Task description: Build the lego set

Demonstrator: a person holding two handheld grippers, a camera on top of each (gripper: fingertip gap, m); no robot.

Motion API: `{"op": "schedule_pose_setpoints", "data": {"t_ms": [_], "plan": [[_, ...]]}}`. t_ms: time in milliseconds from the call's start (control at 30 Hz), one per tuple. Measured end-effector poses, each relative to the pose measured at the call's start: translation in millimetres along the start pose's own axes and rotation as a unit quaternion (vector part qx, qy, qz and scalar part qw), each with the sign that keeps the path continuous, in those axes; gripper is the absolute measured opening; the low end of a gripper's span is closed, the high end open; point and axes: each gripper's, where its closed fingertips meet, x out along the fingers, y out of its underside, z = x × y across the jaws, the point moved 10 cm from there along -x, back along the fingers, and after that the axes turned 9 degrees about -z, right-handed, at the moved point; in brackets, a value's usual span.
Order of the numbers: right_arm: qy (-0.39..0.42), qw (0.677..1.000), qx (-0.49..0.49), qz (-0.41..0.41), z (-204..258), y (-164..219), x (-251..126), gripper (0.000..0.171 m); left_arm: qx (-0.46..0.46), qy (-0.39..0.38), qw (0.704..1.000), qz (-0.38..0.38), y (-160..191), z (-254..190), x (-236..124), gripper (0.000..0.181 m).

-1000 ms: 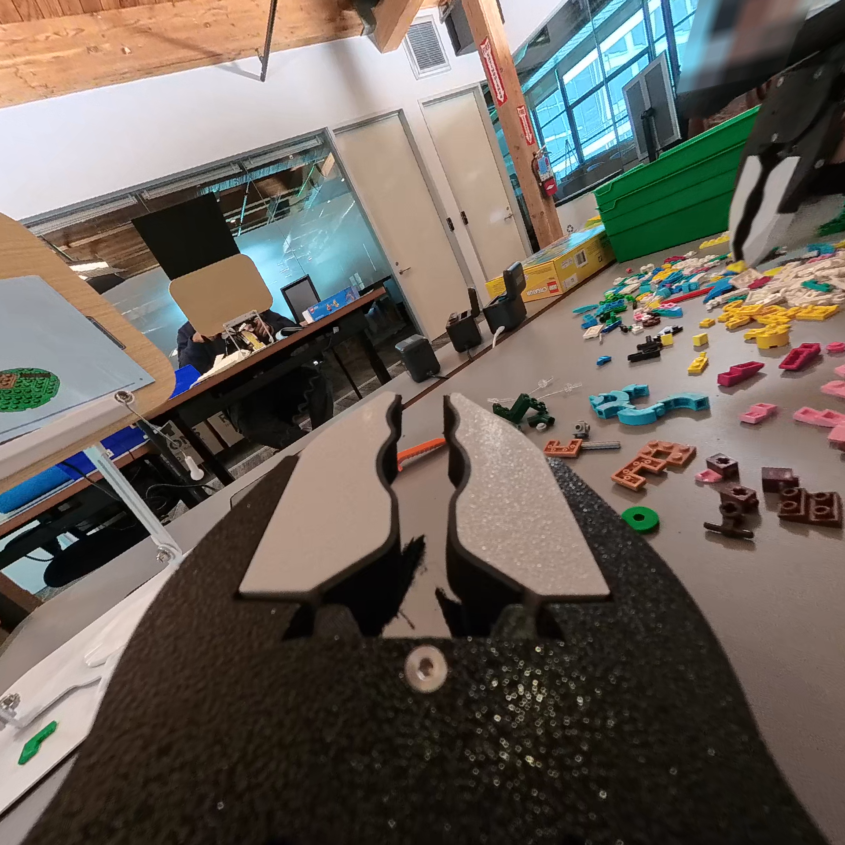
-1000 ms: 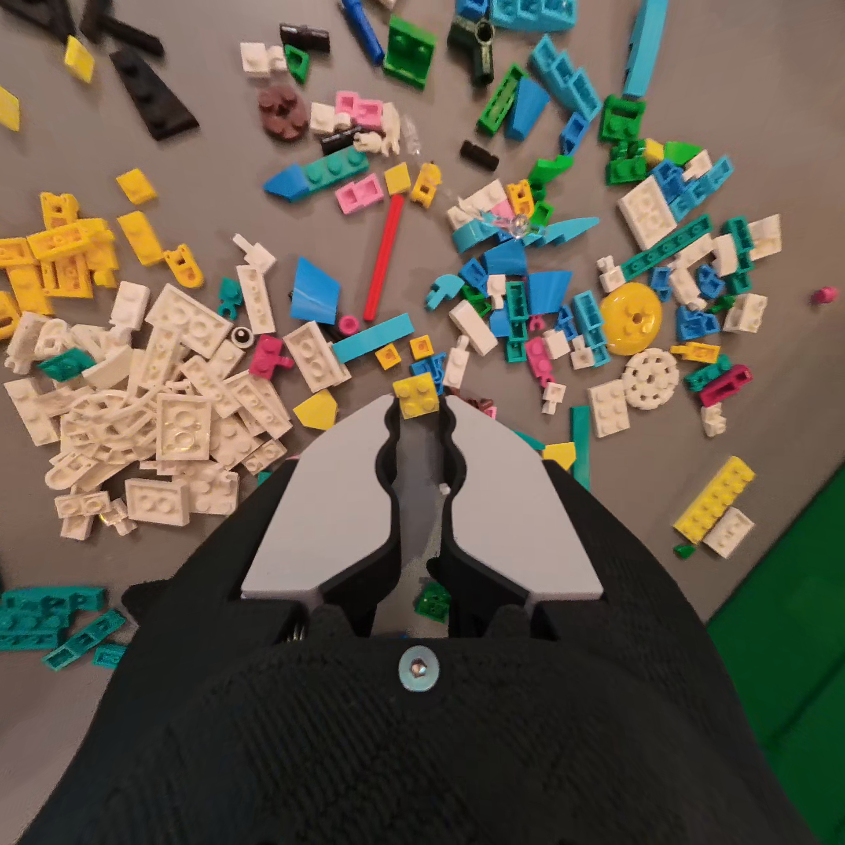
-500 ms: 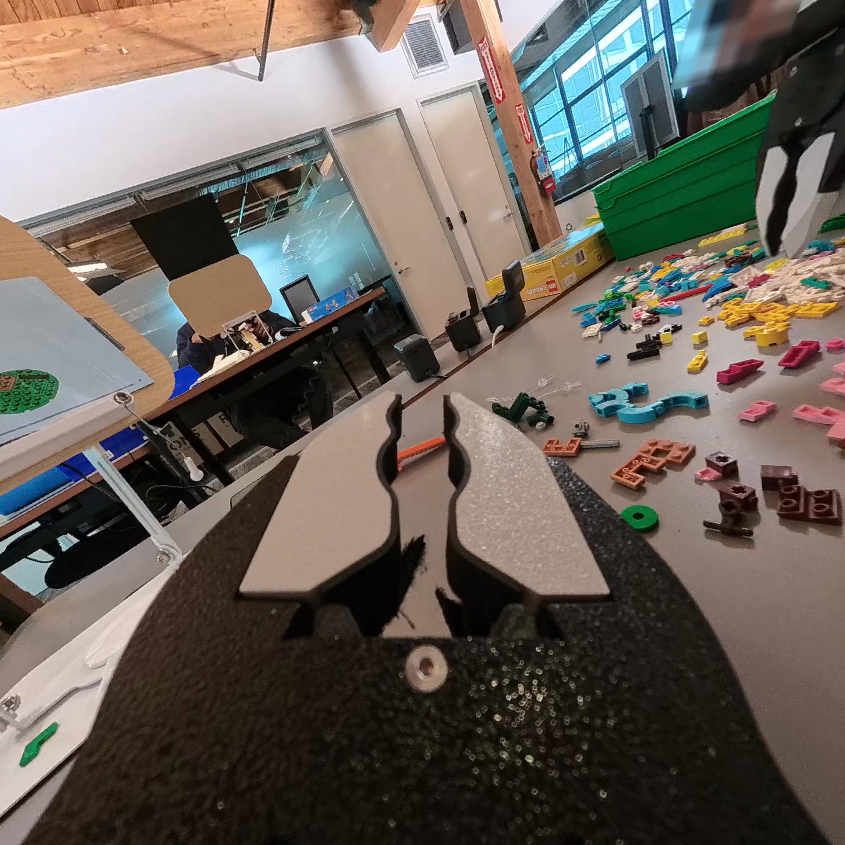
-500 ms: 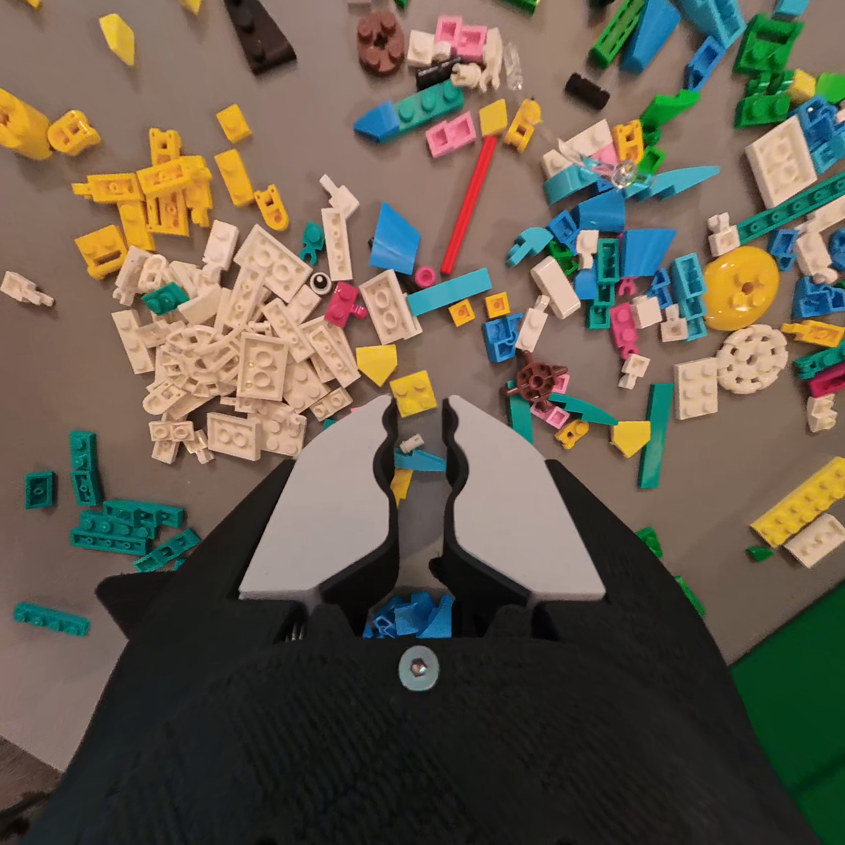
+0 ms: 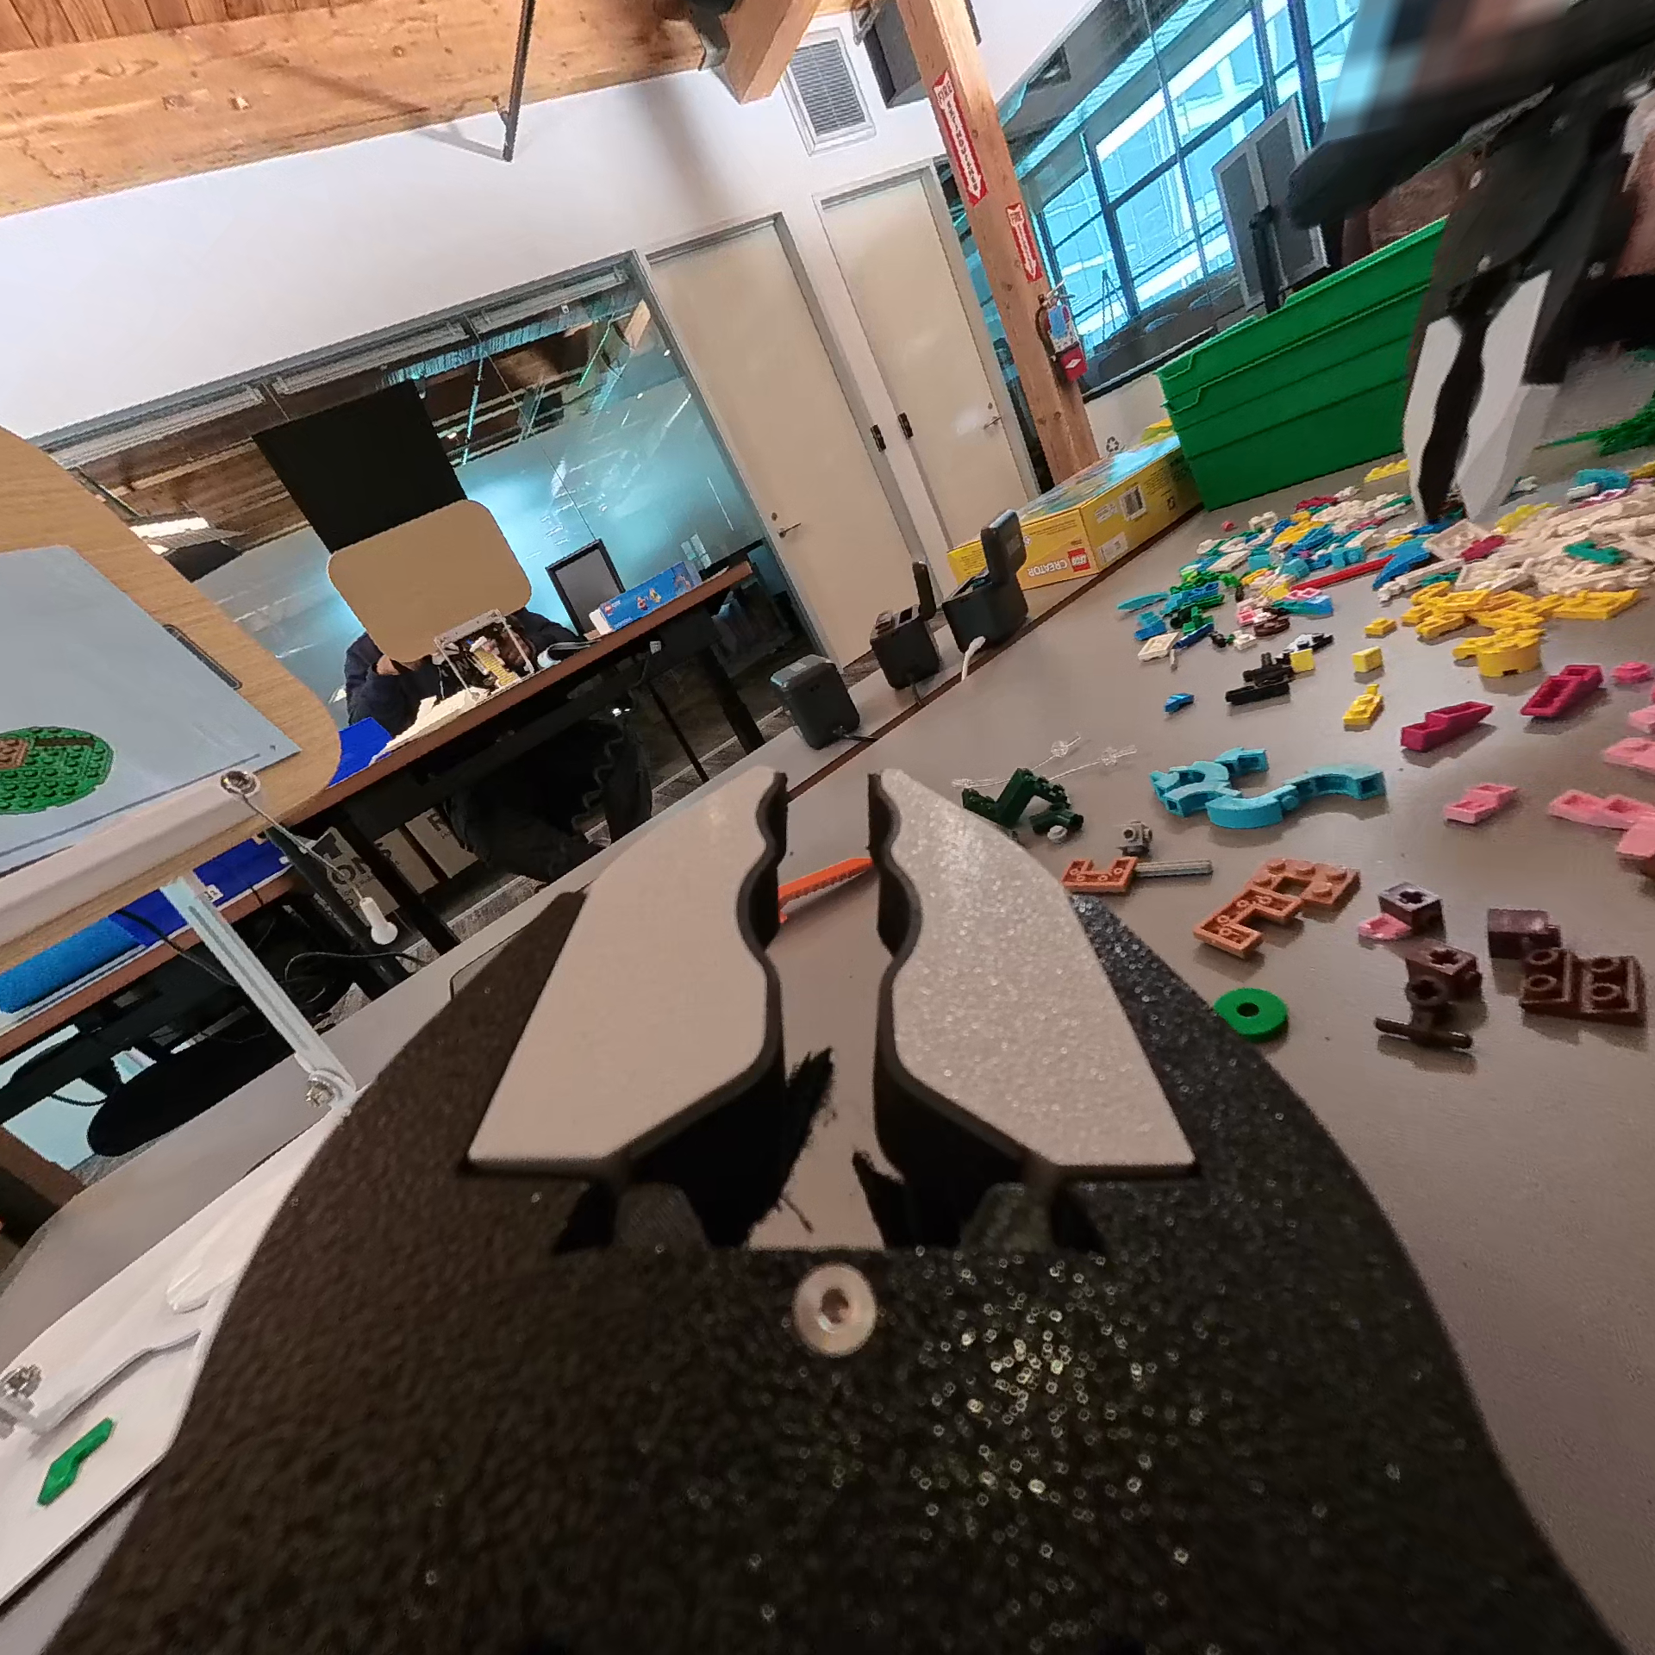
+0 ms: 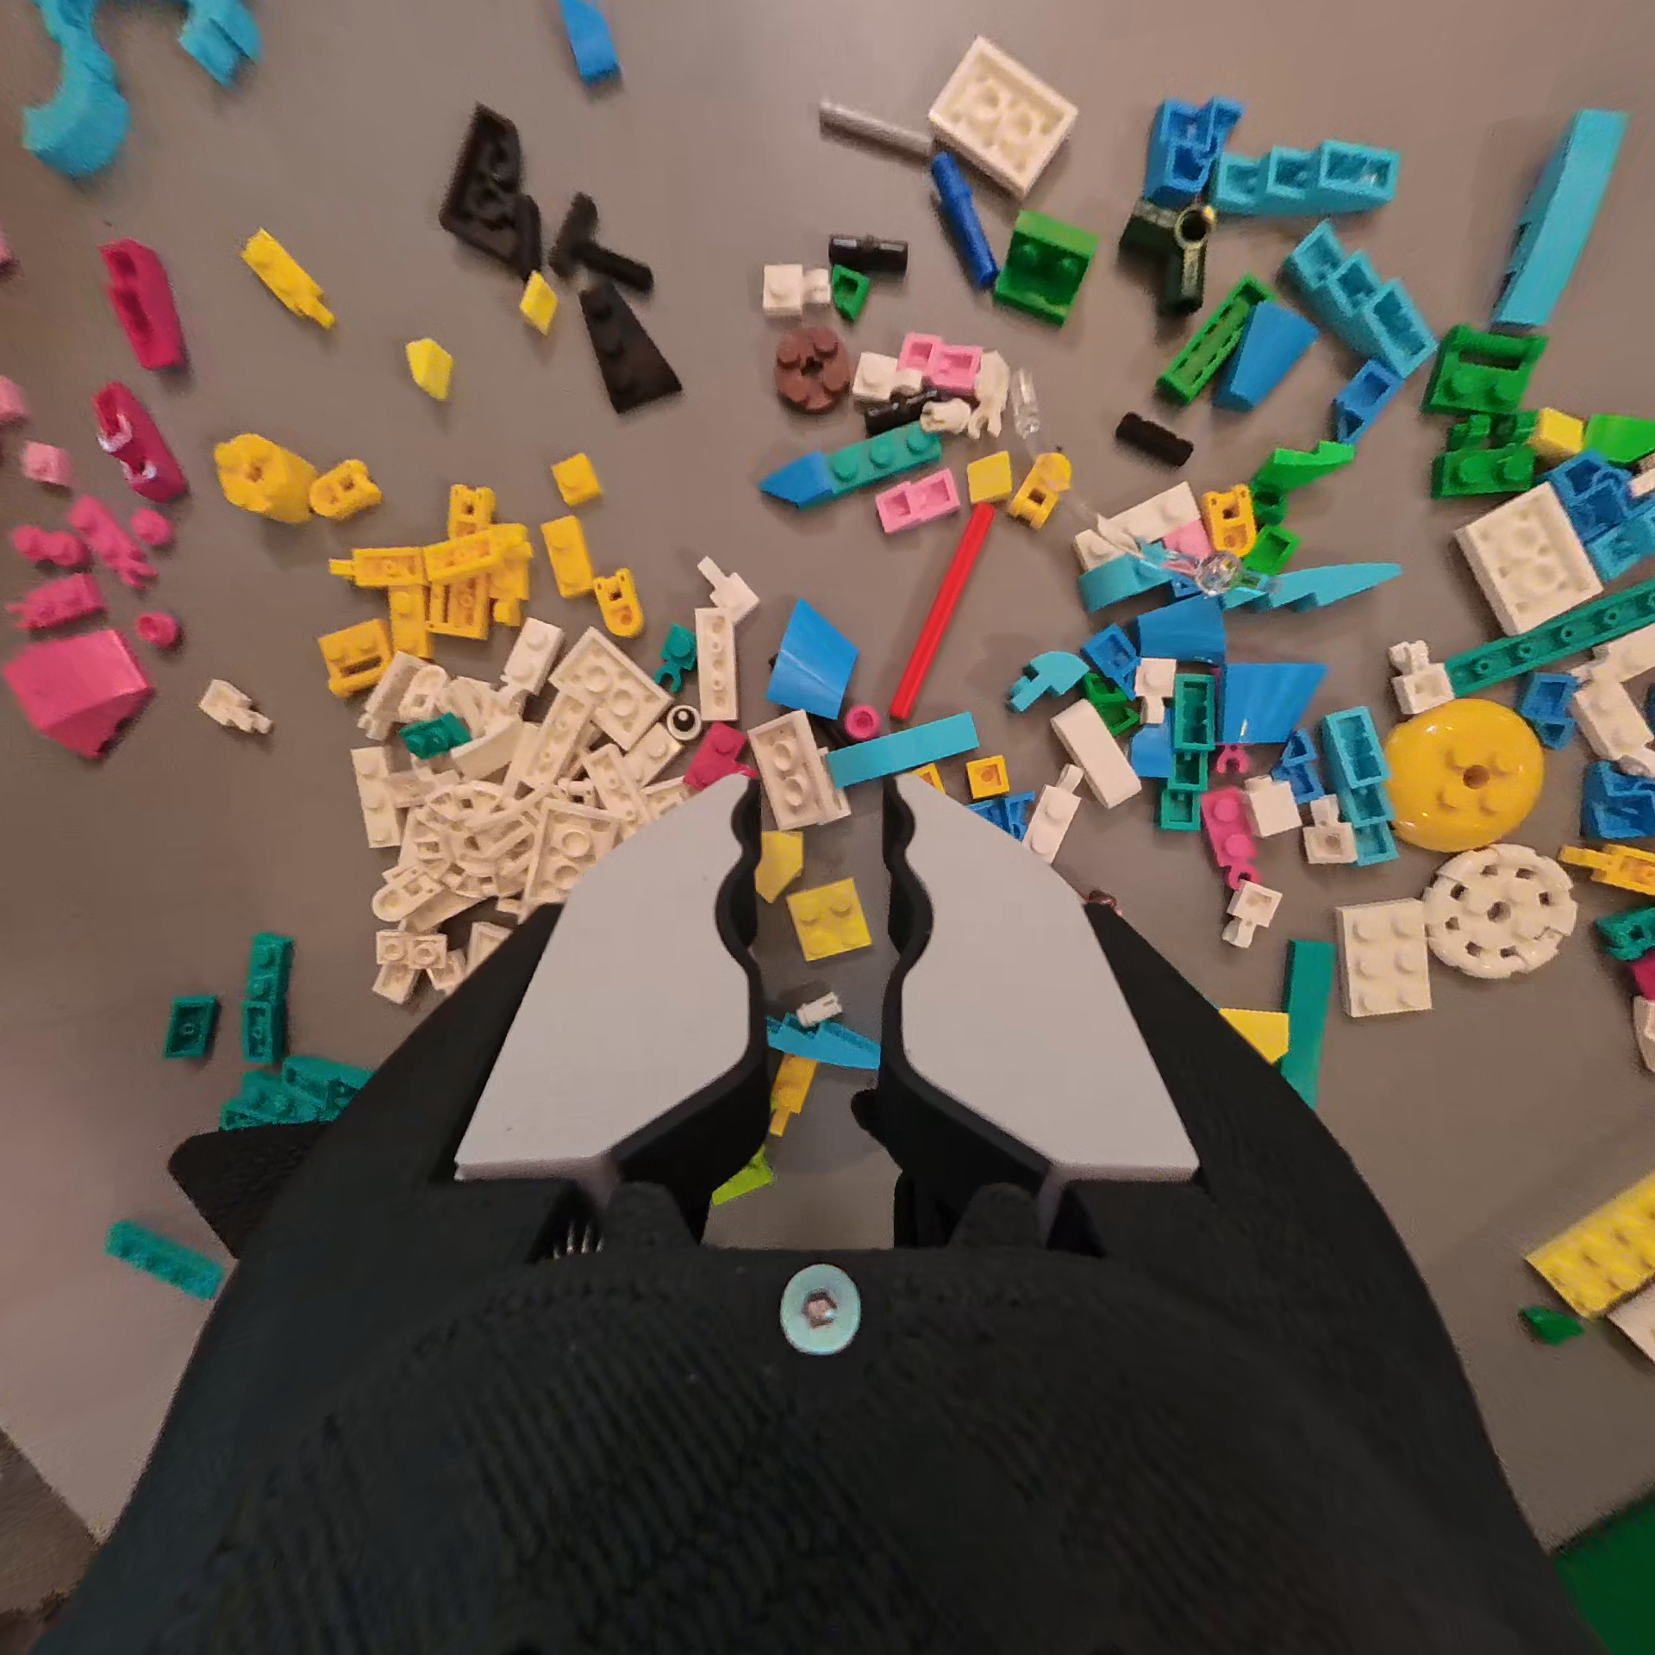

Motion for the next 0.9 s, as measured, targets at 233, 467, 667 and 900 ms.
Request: {"op": "schedule_pose_setpoints", "data": {"t_ms": [233,467,667,900], "plan": [[0.0,0.999,-0.015,0.039,1,0,11,0.011,0.0,0.0,1.0,0.0,0,0,0,0.017],[-0.001,1.0,-0.012,0.009,16,-3,-8,0.011,0.0,0.0,1.0,0.0,0,0,0,0.017],[-0.048,0.997,-0.029,0.051,55,5,-6,0.011,0.0,0.002,1.0,-0.001,0,0,0,0.017],[0.026,0.998,-0.049,-0.009,41,-12,-11,0.02,0.001,0.003,1.0,-0.001,0,-1,0,0.017]]}}
